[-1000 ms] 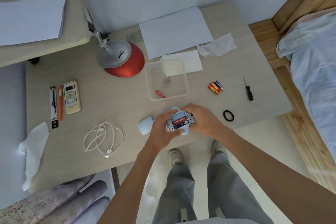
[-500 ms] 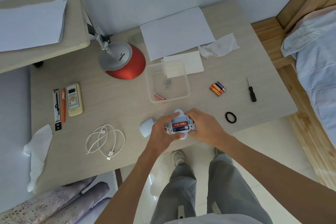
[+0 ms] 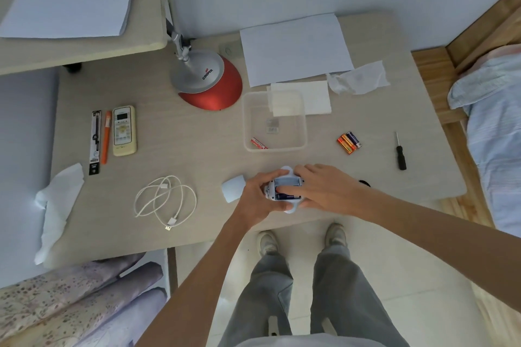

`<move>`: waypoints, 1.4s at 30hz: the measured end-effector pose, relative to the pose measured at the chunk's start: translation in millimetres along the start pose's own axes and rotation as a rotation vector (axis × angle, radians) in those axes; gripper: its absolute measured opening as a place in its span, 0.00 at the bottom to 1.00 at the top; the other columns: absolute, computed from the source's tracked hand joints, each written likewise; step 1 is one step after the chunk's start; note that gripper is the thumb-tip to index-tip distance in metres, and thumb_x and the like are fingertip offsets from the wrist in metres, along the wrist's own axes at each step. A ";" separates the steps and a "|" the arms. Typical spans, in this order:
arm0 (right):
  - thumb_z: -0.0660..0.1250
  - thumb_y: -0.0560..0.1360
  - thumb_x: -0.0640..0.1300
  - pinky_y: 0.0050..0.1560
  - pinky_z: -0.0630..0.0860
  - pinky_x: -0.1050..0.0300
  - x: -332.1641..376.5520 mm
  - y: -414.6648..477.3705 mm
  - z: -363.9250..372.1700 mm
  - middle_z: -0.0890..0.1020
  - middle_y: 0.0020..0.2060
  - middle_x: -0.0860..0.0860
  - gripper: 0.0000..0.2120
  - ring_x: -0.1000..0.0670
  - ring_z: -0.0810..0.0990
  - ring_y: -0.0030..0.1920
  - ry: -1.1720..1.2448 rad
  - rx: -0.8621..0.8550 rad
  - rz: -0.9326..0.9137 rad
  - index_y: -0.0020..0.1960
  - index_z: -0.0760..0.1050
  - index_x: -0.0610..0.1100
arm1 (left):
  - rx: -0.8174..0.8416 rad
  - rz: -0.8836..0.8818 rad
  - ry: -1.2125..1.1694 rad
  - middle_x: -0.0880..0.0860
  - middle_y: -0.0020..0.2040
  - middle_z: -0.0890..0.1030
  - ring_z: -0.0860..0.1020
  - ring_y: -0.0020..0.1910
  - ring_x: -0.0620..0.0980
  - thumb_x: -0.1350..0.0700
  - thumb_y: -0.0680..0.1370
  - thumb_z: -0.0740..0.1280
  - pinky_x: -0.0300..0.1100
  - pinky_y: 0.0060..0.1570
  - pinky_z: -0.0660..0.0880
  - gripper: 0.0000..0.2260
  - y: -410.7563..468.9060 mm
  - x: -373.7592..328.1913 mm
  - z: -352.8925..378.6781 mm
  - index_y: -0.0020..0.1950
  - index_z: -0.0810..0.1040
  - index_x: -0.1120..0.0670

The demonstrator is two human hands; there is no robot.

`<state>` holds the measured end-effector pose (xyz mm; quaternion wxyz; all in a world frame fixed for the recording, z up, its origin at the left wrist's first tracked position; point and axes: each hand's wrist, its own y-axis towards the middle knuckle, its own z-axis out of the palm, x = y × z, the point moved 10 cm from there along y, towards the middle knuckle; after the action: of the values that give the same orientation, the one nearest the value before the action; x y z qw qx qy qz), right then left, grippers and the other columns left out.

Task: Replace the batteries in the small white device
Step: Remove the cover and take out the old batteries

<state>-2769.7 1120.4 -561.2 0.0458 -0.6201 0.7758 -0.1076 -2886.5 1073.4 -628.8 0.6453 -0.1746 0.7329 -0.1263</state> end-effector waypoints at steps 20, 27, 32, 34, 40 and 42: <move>0.69 0.79 0.62 0.34 0.81 0.53 -6.5 4.7 6.4 0.79 0.51 0.46 0.31 0.47 0.80 0.39 0.013 0.000 -0.073 0.77 0.61 0.59 | 0.030 -0.037 -0.071 0.46 0.59 0.82 0.81 0.54 0.34 0.67 0.65 0.85 0.30 0.56 0.78 0.36 -3.3 -6.6 1.0 0.72 0.82 0.53; 0.63 0.81 0.67 0.49 0.83 0.54 -23.8 -21.9 9.4 0.72 0.69 0.54 0.26 0.54 0.77 0.60 0.442 -0.138 0.324 0.76 0.71 0.59 | 0.031 -0.040 -0.121 0.42 0.55 0.86 0.85 0.56 0.40 0.73 0.65 0.83 0.33 0.54 0.81 0.35 -6.4 -7.9 0.7 0.72 0.80 0.60; 0.70 0.77 0.59 0.46 0.81 0.52 -35.7 -22.1 0.4 0.76 0.59 0.52 0.16 0.52 0.73 0.58 0.601 -0.369 0.589 0.58 0.86 0.51 | 0.011 -0.045 -0.123 0.45 0.59 0.86 0.85 0.60 0.47 0.69 0.65 0.85 0.40 0.59 0.83 0.36 -5.6 -6.8 -0.5 0.71 0.82 0.54; 0.74 0.76 0.56 0.47 0.80 0.52 -29.7 -13.1 0.9 0.76 0.55 0.52 0.13 0.51 0.72 0.56 0.563 -0.356 0.581 0.56 0.87 0.51 | 0.010 -0.037 -0.121 0.47 0.59 0.87 0.86 0.59 0.49 0.69 0.65 0.85 0.45 0.61 0.83 0.35 -4.6 -6.1 -0.5 0.70 0.82 0.53; 0.68 0.79 0.55 0.50 0.79 0.49 -16.6 -2.8 -2.8 0.75 0.54 0.51 0.14 0.48 0.73 0.56 0.460 -0.335 0.475 0.56 0.86 0.48 | -0.001 -0.021 -0.106 0.52 0.60 0.87 0.86 0.59 0.49 0.68 0.65 0.85 0.39 0.61 0.81 0.34 -4.3 -6.1 -1.3 0.71 0.82 0.55; 0.68 0.80 0.54 0.49 0.79 0.50 -16.8 -9.1 -10.6 0.75 0.54 0.50 0.13 0.49 0.73 0.55 0.490 -0.374 0.473 0.57 0.85 0.47 | -0.003 -0.026 -0.109 0.53 0.62 0.86 0.85 0.61 0.50 0.67 0.65 0.85 0.42 0.62 0.82 0.35 -3.8 -4.3 -1.0 0.71 0.82 0.54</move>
<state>-2759.4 1136.0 -549.9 -0.2313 -0.3779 0.8914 -0.0957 -2886.7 1071.7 -623.3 0.6823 -0.1918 0.6945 -0.1237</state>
